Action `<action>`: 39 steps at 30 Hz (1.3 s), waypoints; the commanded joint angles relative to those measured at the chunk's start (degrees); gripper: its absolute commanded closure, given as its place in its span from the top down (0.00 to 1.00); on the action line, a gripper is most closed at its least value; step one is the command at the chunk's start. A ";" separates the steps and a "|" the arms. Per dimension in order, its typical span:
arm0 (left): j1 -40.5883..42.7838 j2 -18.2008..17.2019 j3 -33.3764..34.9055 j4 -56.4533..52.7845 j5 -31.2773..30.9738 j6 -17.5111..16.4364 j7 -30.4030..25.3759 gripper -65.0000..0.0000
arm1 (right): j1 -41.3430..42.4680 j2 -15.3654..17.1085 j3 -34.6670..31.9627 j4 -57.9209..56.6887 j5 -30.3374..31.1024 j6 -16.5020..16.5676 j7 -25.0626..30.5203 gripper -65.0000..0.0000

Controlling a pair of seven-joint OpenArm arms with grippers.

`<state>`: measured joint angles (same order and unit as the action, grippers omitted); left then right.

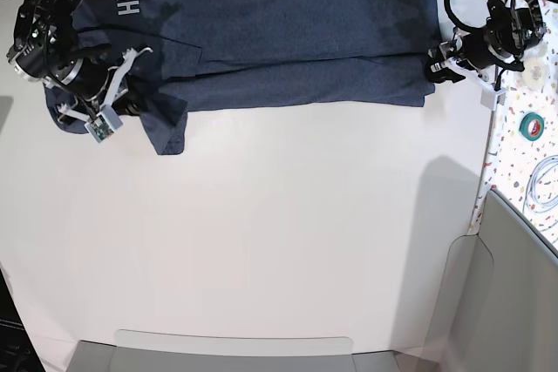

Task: Layout the t-shirt on the table in an organized manner, then fold the t-shirt properly
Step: 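Grasp the sleeve end near the right gripper, then fold the held sleeve with the right gripper onto the shirt body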

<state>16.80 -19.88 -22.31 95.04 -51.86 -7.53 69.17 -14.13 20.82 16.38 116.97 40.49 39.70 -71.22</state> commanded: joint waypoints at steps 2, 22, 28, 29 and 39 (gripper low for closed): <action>-0.05 -0.91 -0.33 -0.58 -0.32 0.01 0.24 0.31 | -1.83 0.76 0.28 0.97 0.87 0.30 1.20 0.00; -2.07 -0.91 1.34 -6.12 -0.32 0.01 -1.17 0.31 | -3.67 9.03 -22.23 0.97 11.77 0.30 1.20 0.00; -1.98 -0.91 1.34 -6.39 -0.32 0.01 -2.13 0.31 | -4.02 11.66 -23.99 0.97 11.77 0.30 1.20 0.00; -1.90 -0.91 1.34 -6.39 -0.32 0.01 -2.13 0.31 | -4.20 12.28 -23.99 0.97 11.77 0.30 1.20 0.00; -1.90 -0.12 1.34 -6.39 -0.32 0.01 -2.13 0.31 | -5.78 13.95 -24.16 0.97 6.32 0.30 1.20 0.00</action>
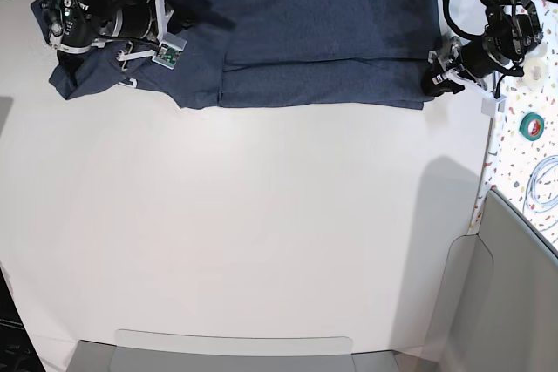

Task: Layout the t-shirt on the table in an organized manner, then fold the t-shirt properly
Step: 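Fold the held sleeve with the right gripper onto the shirt body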

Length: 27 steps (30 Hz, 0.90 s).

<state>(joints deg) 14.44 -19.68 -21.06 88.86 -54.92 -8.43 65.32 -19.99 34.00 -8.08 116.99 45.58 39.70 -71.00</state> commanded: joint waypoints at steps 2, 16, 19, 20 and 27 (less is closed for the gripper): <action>0.46 -0.32 0.09 -0.20 2.74 0.91 1.71 0.31 | -0.54 1.03 0.38 0.94 -0.35 0.30 0.98 0.05; 0.64 -0.32 0.09 -0.20 2.74 0.91 1.71 0.31 | 1.92 -0.99 1.61 0.94 3.08 0.30 1.24 0.39; 0.73 -0.32 0.09 -0.20 2.74 0.91 1.71 0.31 | 4.21 -2.57 5.92 0.94 9.14 0.30 1.24 0.39; 0.73 -0.32 0.09 -0.20 2.74 0.91 1.71 0.31 | 4.91 -3.45 7.94 0.94 11.25 0.30 1.24 0.39; 0.73 -0.23 0.09 -0.20 2.74 0.91 1.80 0.31 | 6.93 -11.19 23.86 0.07 12.83 -0.27 1.07 0.11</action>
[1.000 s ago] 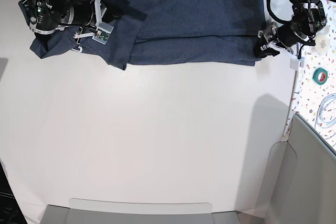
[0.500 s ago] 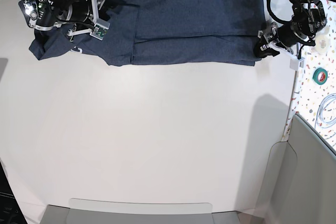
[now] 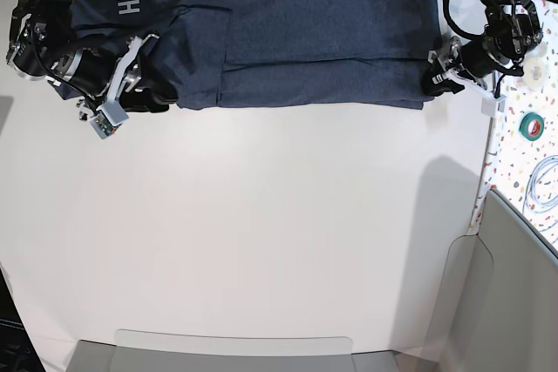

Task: Layout the t-shirt on the table in an organized manner, then fold the t-shirt properly
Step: 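Fold the held sleeve with the right gripper onto the shirt body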

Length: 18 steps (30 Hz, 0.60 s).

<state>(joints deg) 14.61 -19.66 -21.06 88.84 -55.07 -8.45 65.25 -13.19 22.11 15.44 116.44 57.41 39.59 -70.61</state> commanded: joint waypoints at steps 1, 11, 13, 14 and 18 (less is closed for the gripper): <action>0.55 -0.25 0.09 -0.18 2.89 0.93 1.87 0.31 | -0.13 -0.61 2.10 0.44 -1.10 -2.28 0.67 0.00; 0.47 -0.25 1.06 -0.18 2.89 0.93 1.78 0.31 | -6.72 -12.04 7.55 0.35 -20.53 -12.12 0.67 0.00; 0.47 -0.34 2.47 -0.18 2.89 0.93 1.78 0.31 | -8.39 -12.57 10.18 0.44 -21.85 -12.21 0.67 0.00; 0.55 -0.34 2.73 -0.18 2.89 0.93 1.78 0.31 | -9.10 -12.57 11.68 0.44 -22.37 -12.21 0.67 0.00; 0.55 -0.34 2.82 -0.18 2.89 0.93 1.78 0.31 | -11.64 -12.66 19.68 0.44 -24.66 -12.21 0.67 0.00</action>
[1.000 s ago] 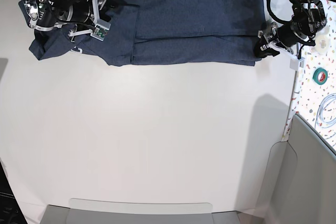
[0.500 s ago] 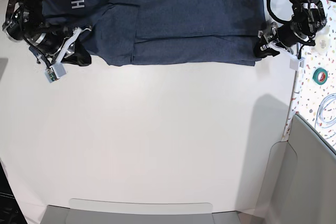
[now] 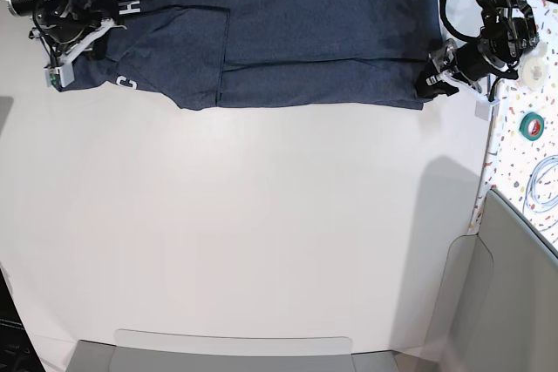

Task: Layout the t-shirt on the table in an organized manner, then fold the t-shirt properly
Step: 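Fold the held sleeve with the right gripper onto the shirt body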

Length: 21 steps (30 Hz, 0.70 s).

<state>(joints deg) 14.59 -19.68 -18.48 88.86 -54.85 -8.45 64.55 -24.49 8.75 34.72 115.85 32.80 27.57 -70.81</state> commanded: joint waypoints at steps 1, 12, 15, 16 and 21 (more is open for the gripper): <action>0.58 -0.32 0.24 -0.20 2.67 0.93 2.48 0.31 | -0.70 0.70 2.60 1.03 -0.93 -0.19 0.96 0.00; 0.58 -0.32 0.24 -0.20 2.67 0.93 2.39 0.31 | -0.87 -0.97 16.40 1.11 -11.39 0.43 1.05 0.00; 0.58 -0.32 0.24 -0.20 2.67 0.93 2.39 0.31 | -0.87 -2.38 19.21 1.20 -1.54 4.82 0.87 0.00; 0.58 -0.32 0.24 -0.20 2.67 0.93 2.39 0.31 | -1.14 -2.47 19.39 1.11 2.15 6.76 0.78 0.00; 0.66 -0.32 0.24 -0.20 2.67 0.93 2.39 0.31 | -0.26 -2.47 16.05 1.11 20.35 8.95 0.78 0.00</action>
<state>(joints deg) 14.61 -19.68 -18.48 88.86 -54.83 -8.43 64.49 -25.06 5.63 50.57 116.09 52.31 35.83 -71.33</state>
